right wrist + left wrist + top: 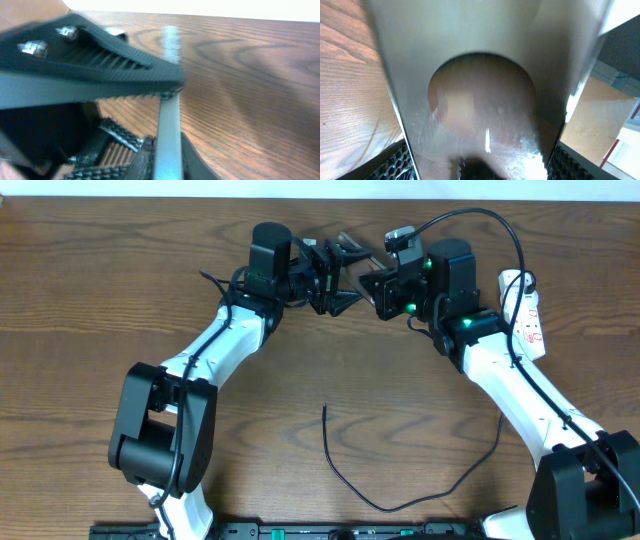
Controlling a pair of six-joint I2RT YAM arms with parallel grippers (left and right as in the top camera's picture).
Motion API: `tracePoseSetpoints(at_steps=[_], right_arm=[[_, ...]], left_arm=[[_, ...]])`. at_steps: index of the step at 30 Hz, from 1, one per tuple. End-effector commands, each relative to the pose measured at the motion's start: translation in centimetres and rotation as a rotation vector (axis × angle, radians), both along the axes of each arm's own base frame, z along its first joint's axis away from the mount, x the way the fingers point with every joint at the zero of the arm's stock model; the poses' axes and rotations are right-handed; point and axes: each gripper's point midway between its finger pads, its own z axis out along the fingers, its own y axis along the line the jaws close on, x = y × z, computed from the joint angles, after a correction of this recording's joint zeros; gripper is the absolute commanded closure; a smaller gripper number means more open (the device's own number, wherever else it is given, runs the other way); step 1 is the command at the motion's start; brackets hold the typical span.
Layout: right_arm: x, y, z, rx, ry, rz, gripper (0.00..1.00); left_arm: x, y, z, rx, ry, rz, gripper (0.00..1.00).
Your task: Plug charger to phone and switch on socket
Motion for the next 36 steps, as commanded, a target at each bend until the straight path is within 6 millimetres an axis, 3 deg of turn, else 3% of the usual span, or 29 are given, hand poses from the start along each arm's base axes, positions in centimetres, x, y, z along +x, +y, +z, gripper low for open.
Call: tracePoseSetpoints(at_steps=[1, 5, 6, 7, 8, 9, 12, 17, 20, 22, 29, 33, 36], right_arm=[[-0.3, 1.3, 0.8, 0.022, -0.013, 0.054, 0.99], [-0.5, 1.4, 0.8, 0.027, -0.011, 0.063, 0.99], [-0.5, 1.4, 0.8, 0.027, -0.011, 0.063, 0.99], [-0.5, 1.4, 0.8, 0.027, -0.011, 0.063, 0.99], [-0.4, 1.4, 0.8, 0.027, -0.011, 0.062, 0.99], [-0.4, 1.4, 0.8, 0.027, -0.012, 0.062, 0.99], [-0.1, 0.9, 0.8, 0.025, -0.012, 0.048, 0.99], [1.6, -1.9, 1.5, 0.087, 0.006, -0.056, 0.99], [3.0, -4.8, 2.1, 0.227, 0.097, -0.207, 0.99], [3.2, -5.4, 2.7, 0.369, 0.196, -0.268, 0.99], [2.2, -1.4, 8.4, 0.826, 0.445, -0.195, 0.99], [1.4, 1.0, 10.2, 0.931, 0.510, -0.165, 0.99], [1.2, 2.5, 10.3, 0.988, 0.575, -0.202, 0.99]], left_arm=[[-0.3, -0.5, 2.3, -0.031, -0.042, -0.028, 0.93], [-0.3, -0.5, 2.3, -0.028, -0.050, -0.030, 0.93], [-0.3, -0.5, 2.3, -0.024, -0.062, -0.033, 0.83], [-0.3, -0.4, 2.3, -0.021, -0.070, -0.035, 0.52], [-0.3, -0.4, 2.3, -0.017, -0.082, -0.037, 0.12], [-0.2, -0.3, 2.3, -0.010, -0.104, -0.041, 0.09], [-0.4, 0.3, 2.5, -0.010, -0.156, -0.079, 0.08], [-2.0, 2.0, 5.1, -0.102, -0.293, -0.251, 0.08], [-2.8, 4.2, 6.1, -0.149, -0.324, -0.325, 0.08], [-2.5, 5.6, 6.2, -0.153, -0.338, -0.323, 0.07], [1.7, 9.7, 5.7, -0.080, -0.364, -0.109, 0.07], [3.8, 10.4, 5.5, -0.037, -0.368, 0.015, 0.07], [5.5, 11.1, 7.4, -0.036, -0.466, 0.105, 0.07]])
